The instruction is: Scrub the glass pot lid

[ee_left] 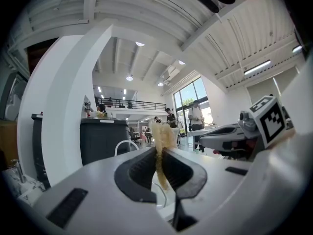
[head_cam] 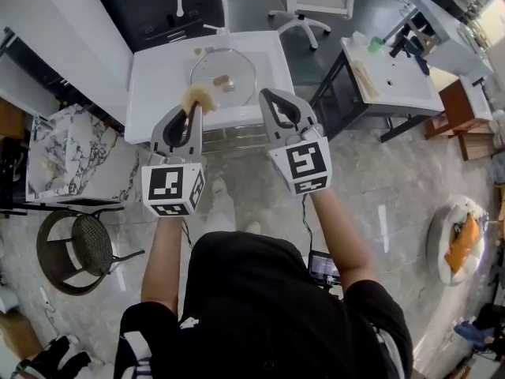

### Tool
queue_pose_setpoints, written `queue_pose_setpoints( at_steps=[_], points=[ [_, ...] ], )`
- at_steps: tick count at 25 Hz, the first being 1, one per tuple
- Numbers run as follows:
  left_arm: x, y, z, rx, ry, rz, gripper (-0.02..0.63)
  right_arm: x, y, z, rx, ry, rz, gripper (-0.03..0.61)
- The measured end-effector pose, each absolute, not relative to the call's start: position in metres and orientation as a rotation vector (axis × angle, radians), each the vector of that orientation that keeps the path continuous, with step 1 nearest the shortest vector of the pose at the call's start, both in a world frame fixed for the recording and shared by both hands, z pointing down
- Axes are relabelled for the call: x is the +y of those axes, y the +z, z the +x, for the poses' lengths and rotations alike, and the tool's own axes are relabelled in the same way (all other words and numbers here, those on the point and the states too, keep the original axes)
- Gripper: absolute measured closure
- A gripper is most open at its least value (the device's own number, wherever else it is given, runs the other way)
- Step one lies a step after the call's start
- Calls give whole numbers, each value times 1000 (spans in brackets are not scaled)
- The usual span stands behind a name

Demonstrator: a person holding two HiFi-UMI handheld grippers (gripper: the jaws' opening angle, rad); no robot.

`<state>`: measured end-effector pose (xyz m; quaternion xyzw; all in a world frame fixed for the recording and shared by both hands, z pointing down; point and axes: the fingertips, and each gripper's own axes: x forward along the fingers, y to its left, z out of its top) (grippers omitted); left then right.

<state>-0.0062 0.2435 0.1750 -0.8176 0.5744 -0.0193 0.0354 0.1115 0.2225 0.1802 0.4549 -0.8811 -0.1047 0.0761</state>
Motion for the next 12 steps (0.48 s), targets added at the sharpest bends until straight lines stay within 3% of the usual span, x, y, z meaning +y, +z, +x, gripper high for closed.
queue_pose_setpoints(
  at_steps=[12],
  points=[
    [150, 182, -34, 1788, -65, -2523, 592, 131, 193, 83, -2639, -275, 1326, 589]
  ],
)
